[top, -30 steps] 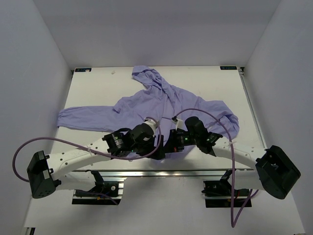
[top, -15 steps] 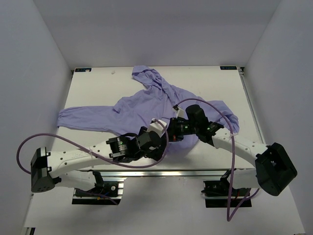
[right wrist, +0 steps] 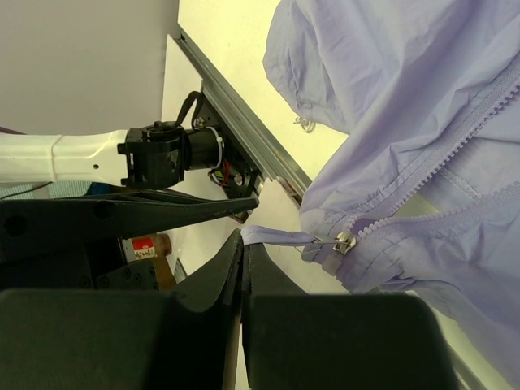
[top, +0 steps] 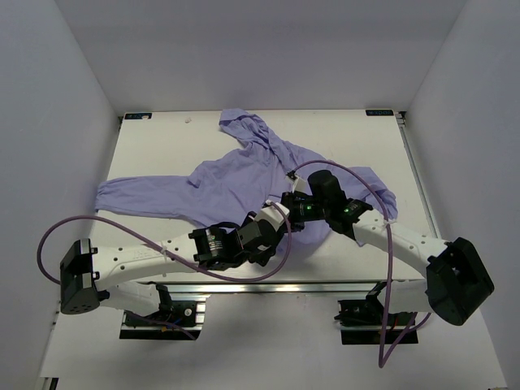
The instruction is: Zip up the jacket
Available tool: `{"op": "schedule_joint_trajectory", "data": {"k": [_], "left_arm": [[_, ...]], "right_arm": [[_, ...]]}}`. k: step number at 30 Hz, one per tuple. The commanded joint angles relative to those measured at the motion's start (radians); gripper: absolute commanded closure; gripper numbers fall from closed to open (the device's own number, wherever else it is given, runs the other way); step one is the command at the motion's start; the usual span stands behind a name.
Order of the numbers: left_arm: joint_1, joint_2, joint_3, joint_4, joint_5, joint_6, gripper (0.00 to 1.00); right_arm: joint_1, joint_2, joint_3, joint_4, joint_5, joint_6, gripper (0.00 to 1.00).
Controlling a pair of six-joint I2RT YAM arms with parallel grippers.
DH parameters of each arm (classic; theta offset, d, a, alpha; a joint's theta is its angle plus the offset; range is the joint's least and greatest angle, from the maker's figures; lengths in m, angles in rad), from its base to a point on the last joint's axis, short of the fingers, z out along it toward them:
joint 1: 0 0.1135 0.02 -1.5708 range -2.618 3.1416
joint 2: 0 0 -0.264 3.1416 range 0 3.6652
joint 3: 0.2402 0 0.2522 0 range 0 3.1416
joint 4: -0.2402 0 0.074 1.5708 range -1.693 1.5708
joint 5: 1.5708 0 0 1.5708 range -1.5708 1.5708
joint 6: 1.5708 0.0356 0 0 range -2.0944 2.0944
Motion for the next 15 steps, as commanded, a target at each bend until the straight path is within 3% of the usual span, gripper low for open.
{"op": "schedule_joint_trajectory", "data": {"k": [1, 8, 15], "left_arm": [[-0.004, -0.017, 0.010, 0.069, -0.043, 0.019, 0.36], [-0.004, 0.036, 0.009, 0.101, -0.044, 0.037, 0.36], [-0.004, 0.088, 0.024, 0.126, -0.103, 0.046, 0.51]], "right_arm": [[-0.004, -0.036, 0.020, 0.006, -0.008, 0.032, 1.00], [-0.004, -0.051, 0.021, 0.043, 0.002, 0.046, 1.00], [-0.004, -0.059, 0.010, 0.055, -0.009, 0.054, 1.00]]}}
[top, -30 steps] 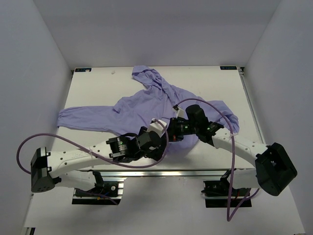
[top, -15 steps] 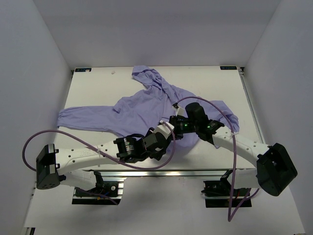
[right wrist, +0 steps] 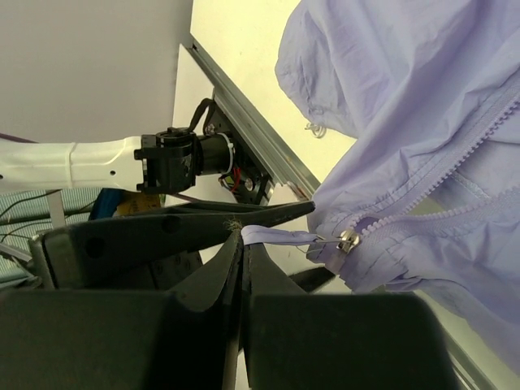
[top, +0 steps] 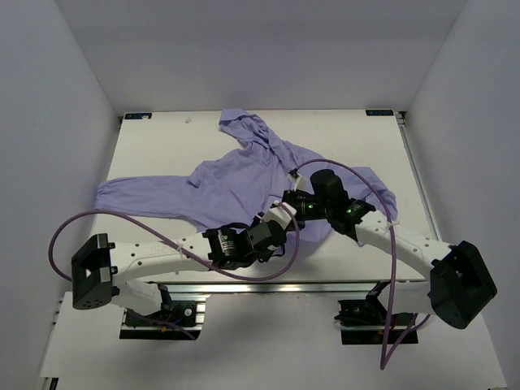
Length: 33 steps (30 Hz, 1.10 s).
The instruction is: Zip up the jacket
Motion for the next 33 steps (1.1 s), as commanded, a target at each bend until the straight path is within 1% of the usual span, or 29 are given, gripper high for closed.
{"op": "schedule_joint_trajectory", "data": {"k": [1, 6, 10, 13, 16, 17, 21, 23, 24, 31, 33], "left_arm": [[-0.004, 0.005, 0.027, 0.037, -0.046, 0.017, 0.54], [-0.004, 0.000, 0.023, 0.084, -0.043, 0.054, 0.64], [-0.004, 0.009, 0.006, 0.090, -0.034, 0.049, 0.66], [-0.004, 0.012, 0.001, 0.087, -0.046, 0.042, 0.74], [-0.004, -0.003, -0.014, 0.116, -0.042, 0.055, 0.98], [-0.004, -0.008, -0.020, 0.127, -0.030, 0.060, 1.00], [-0.004, -0.081, -0.059, 0.208, 0.020, 0.098, 1.00], [-0.004, -0.118, -0.071, 0.225, 0.033, 0.103, 1.00], [-0.004, -0.161, -0.074, 0.231, 0.053, 0.107, 1.00], [-0.004, -0.354, -0.082, 0.257, 0.066, 0.115, 1.00], [-0.004, -0.374, -0.073, 0.264, 0.083, 0.120, 1.00]], "right_arm": [[-0.003, -0.032, 0.003, 0.042, -0.013, 0.016, 1.00], [-0.003, -0.038, -0.014, 0.054, -0.016, 0.025, 1.00], [-0.003, -0.038, -0.017, 0.060, -0.018, 0.028, 1.00], [-0.004, -0.030, -0.018, 0.062, -0.019, 0.025, 1.00], [-0.003, -0.023, -0.021, 0.063, -0.024, 0.024, 1.00], [-0.003, -0.021, -0.021, 0.063, -0.024, 0.022, 1.00], [-0.003, -0.006, -0.044, 0.080, 0.011, 0.014, 1.00], [-0.003, 0.006, -0.055, 0.100, 0.033, 0.014, 1.00], [-0.003, 0.011, -0.058, 0.100, 0.051, 0.011, 1.00], [-0.003, 0.079, -0.083, 0.091, 0.104, -0.047, 1.00], [-0.003, 0.088, -0.086, 0.113, 0.149, -0.064, 1.00]]}}
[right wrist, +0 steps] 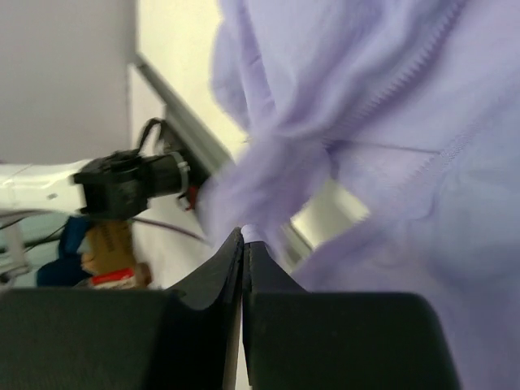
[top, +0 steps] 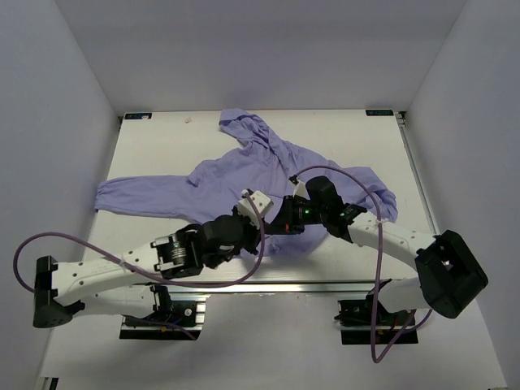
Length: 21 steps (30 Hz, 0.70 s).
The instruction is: Zip up the jacket
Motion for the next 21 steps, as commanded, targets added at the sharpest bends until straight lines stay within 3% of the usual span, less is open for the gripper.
{"op": "schedule_joint_trajectory", "data": {"k": [1, 4, 10, 11, 13, 16, 19, 21], "left_arm": [[-0.003, -0.072, 0.022, 0.056, 0.034, 0.017, 1.00], [-0.004, -0.069, 0.054, 0.031, 0.032, 0.014, 1.00], [-0.003, 0.002, 0.073, -0.081, 0.000, -0.027, 1.00], [-0.003, 0.022, 0.077, -0.099, 0.003, -0.041, 0.82], [-0.003, 0.086, 0.091, -0.156, 0.006, -0.101, 0.57], [-0.003, 0.131, 0.084, -0.199, 0.000, -0.173, 0.33], [-0.003, 0.119, 0.047, -0.152, 0.022, -0.185, 0.16], [-0.003, 0.118, 0.018, -0.129, 0.009, -0.191, 0.14]], "right_arm": [[0.000, 0.027, -0.005, 0.012, 0.103, -0.067, 1.00], [0.000, 0.043, 0.022, 0.012, 0.152, -0.116, 1.00], [0.000, -0.016, 0.059, 0.000, 0.089, -0.146, 1.00], [0.000, -0.026, 0.055, 0.000, 0.080, -0.141, 1.00], [0.000, -0.056, 0.059, -0.025, 0.063, -0.135, 1.00], [0.000, -0.074, 0.068, -0.048, 0.060, -0.126, 1.00], [0.000, -0.073, 0.071, -0.052, 0.037, -0.115, 1.00], [0.000, -0.068, 0.072, -0.055, 0.023, -0.104, 1.00]]}}
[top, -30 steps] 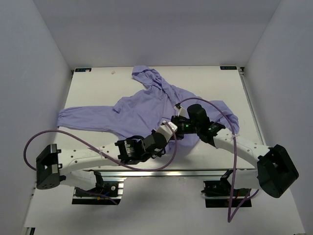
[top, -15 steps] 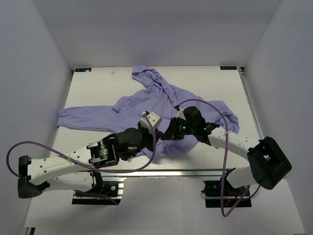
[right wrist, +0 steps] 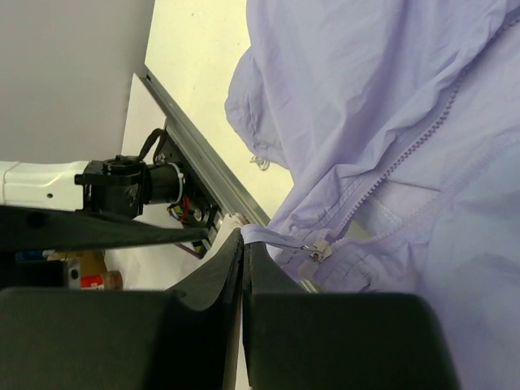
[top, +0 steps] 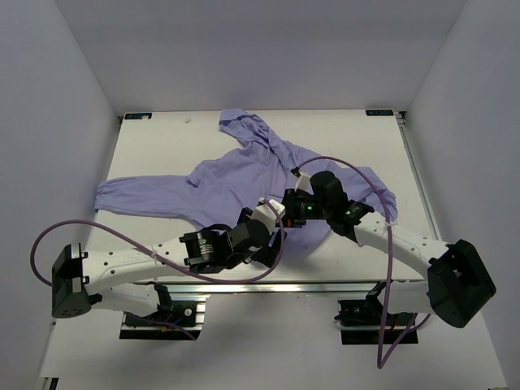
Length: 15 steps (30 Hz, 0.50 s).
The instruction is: Zip up the jacket
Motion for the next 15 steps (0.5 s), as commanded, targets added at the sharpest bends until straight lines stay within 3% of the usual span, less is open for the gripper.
{"op": "schedule_joint_trajectory", "data": {"k": [1, 9, 15], "left_arm": [[-0.003, -0.035, -0.017, 0.018, -0.009, -0.046, 0.14], [0.025, 0.026, -0.044, 0.063, -0.055, -0.024, 0.15], [0.083, 0.077, -0.051, 0.116, -0.016, 0.012, 0.24]], "right_arm": [[0.001, -0.010, 0.031, -0.012, -0.044, 0.014, 1.00], [0.001, -0.024, 0.019, -0.007, -0.047, 0.035, 1.00], [0.001, -0.030, 0.013, 0.002, -0.056, 0.042, 1.00]]}}
